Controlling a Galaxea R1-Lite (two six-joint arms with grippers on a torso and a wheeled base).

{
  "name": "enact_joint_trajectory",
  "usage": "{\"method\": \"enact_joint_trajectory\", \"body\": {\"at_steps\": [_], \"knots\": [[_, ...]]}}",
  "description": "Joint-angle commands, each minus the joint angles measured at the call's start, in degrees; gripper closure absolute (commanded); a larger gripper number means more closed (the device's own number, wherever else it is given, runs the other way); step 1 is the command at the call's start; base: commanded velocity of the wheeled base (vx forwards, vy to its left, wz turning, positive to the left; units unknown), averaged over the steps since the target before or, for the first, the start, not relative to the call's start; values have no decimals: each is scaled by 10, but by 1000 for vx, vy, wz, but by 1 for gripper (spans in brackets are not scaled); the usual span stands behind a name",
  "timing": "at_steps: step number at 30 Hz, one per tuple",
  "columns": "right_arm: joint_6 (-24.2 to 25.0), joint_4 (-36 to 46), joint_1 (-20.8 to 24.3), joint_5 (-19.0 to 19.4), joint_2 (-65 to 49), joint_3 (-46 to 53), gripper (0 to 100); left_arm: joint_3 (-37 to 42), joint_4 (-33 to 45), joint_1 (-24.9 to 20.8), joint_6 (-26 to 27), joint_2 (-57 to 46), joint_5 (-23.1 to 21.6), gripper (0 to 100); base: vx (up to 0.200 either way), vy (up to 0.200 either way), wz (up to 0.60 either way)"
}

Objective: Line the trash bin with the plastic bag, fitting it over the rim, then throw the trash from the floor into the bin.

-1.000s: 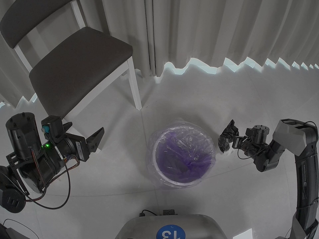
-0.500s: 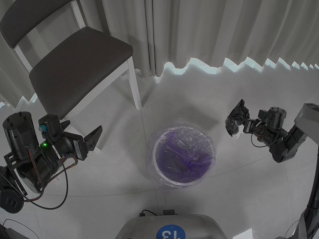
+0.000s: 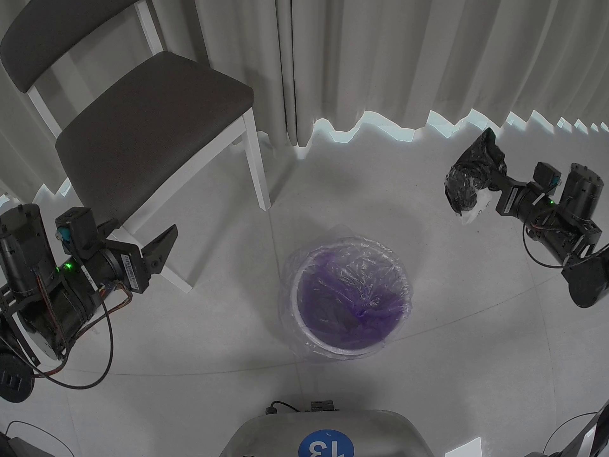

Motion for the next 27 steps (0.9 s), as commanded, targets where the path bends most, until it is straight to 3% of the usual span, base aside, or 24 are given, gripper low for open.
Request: {"method": "enact_joint_trajectory", "body": {"at_steps": [1, 6, 13, 18, 27], "knots": [[-1, 0, 39, -5, -112, 36, 100, 4, 6, 29, 1, -34, -4, 0, 0, 0, 0], [-2, 1, 71, -7, -149, 54, 100, -1, 7, 52, 1, -39, -15, 0, 0, 0, 0], [-16, 4, 108, -24, -143, 70, 100, 19, 5, 49, 0, -50, -11, 0, 0, 0, 0], [-15, 2, 160, -37, -142, 102, 100, 13, 6, 41, 11, -57, -3, 0, 0, 0, 0], [6, -1, 168, -38, -148, 113, 100, 19, 6, 12, 43, -64, 2, 0, 0, 0, 0]]}}
